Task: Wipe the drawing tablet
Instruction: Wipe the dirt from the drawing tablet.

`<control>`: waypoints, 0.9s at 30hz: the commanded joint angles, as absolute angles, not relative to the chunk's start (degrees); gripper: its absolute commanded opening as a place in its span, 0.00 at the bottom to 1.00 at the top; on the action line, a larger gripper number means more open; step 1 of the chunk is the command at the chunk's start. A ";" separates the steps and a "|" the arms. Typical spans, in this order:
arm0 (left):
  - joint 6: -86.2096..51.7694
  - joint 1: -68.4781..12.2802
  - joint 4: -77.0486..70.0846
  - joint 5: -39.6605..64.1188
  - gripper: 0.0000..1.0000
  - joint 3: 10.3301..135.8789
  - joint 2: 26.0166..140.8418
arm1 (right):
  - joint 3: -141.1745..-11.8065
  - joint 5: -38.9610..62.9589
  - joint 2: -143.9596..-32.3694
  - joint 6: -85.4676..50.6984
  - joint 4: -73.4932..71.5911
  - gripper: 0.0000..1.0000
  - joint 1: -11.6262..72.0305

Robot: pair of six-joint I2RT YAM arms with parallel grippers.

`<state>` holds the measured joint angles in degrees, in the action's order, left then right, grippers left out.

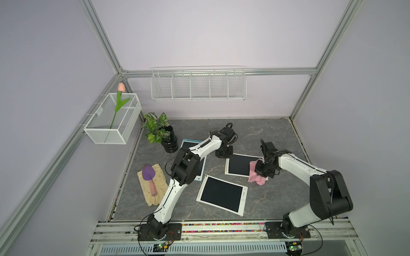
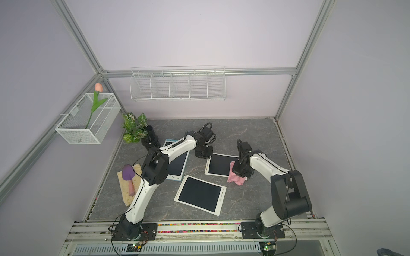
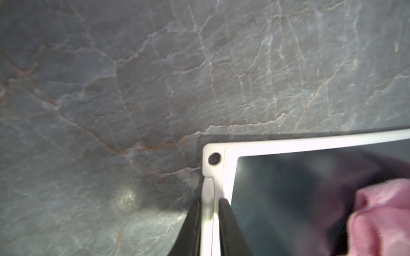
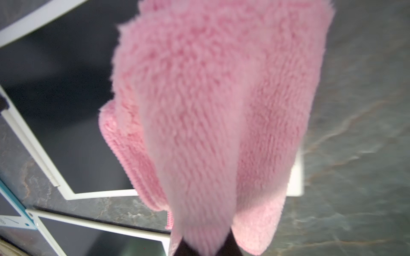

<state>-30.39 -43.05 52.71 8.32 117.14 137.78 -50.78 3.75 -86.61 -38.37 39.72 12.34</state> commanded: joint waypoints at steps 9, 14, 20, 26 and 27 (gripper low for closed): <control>-30.59 -42.75 55.62 6.85 0.18 114.87 140.34 | -49.95 2.47 -88.51 -32.16 44.88 0.07 5.09; -30.65 -42.23 55.62 6.67 0.18 114.96 140.17 | -50.00 4.06 -89.73 -33.11 43.87 0.07 6.28; -30.53 -40.15 55.37 6.70 0.18 115.14 140.16 | -49.95 8.23 -92.48 -37.17 40.44 0.07 15.92; -29.88 -39.21 56.30 5.99 0.18 116.80 140.55 | -57.02 9.24 -97.60 -43.23 38.67 0.07 27.29; -29.90 -39.25 56.30 6.02 0.18 116.81 140.54 | -57.68 8.68 -97.81 -43.56 39.04 0.07 27.90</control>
